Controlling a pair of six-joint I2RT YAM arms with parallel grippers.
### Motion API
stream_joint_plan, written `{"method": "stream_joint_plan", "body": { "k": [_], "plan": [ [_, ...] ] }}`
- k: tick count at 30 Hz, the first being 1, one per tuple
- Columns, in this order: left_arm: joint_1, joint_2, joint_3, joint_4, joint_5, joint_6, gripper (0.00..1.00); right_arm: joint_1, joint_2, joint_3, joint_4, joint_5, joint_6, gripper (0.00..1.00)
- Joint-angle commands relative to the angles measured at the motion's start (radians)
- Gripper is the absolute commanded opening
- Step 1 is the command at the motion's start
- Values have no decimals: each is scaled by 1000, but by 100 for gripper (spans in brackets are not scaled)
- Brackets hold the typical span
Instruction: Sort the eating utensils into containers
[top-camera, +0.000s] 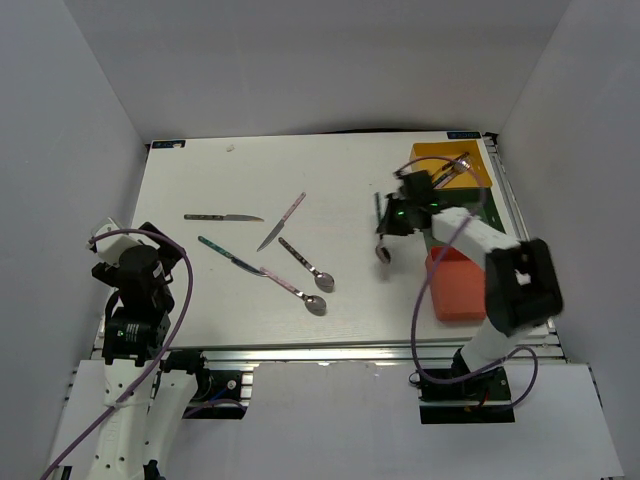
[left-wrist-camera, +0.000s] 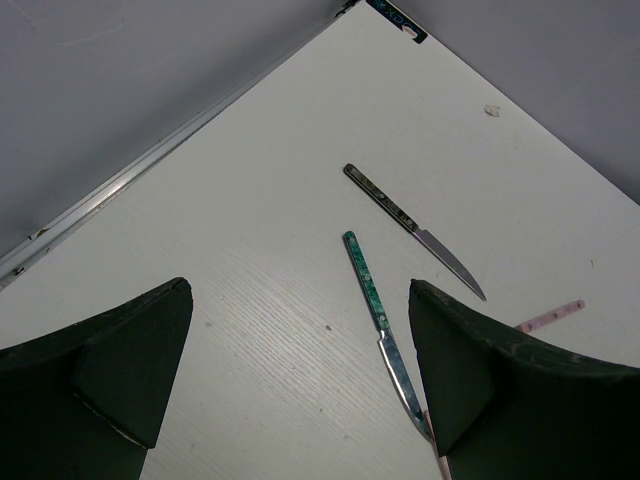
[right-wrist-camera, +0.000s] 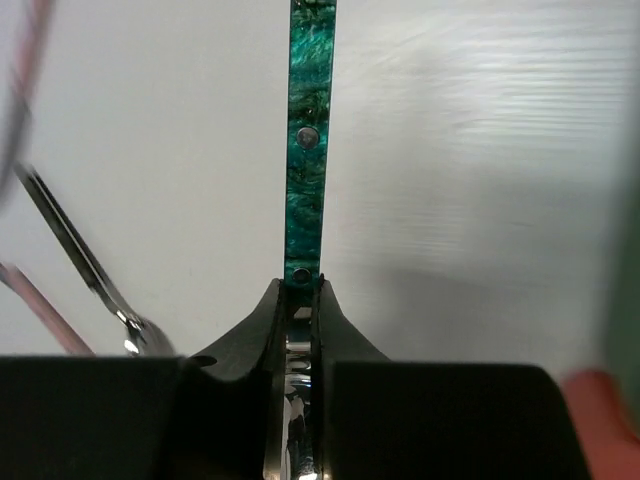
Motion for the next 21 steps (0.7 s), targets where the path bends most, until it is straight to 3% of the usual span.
{"method": "stream_joint_plan", "body": {
  "k": [1, 8, 11, 17, 18, 21],
  "plan": [
    [3, -5, -6, 2, -6, 1, 98, -202, -238, -142, 257, -55, 317, 0],
    [0, -12, -6, 7, 0, 4, 98, -463, -342, -262, 240, 168, 498, 0],
    [-1, -15, -7, 7, 0, 4, 98, -563, -292, -256, 256, 142, 520, 0],
    [-1, -16, -7, 5, -3, 2, 98, -588, -169, -121, 199, 101, 469, 0],
    [-1, -18, -7, 5, -3, 2, 98, -588, -171, -120, 200, 101, 468, 29],
    [0, -16, -7, 5, -3, 2, 98, -588, -186, -129, 208, 101, 466, 63]
  ]
}}
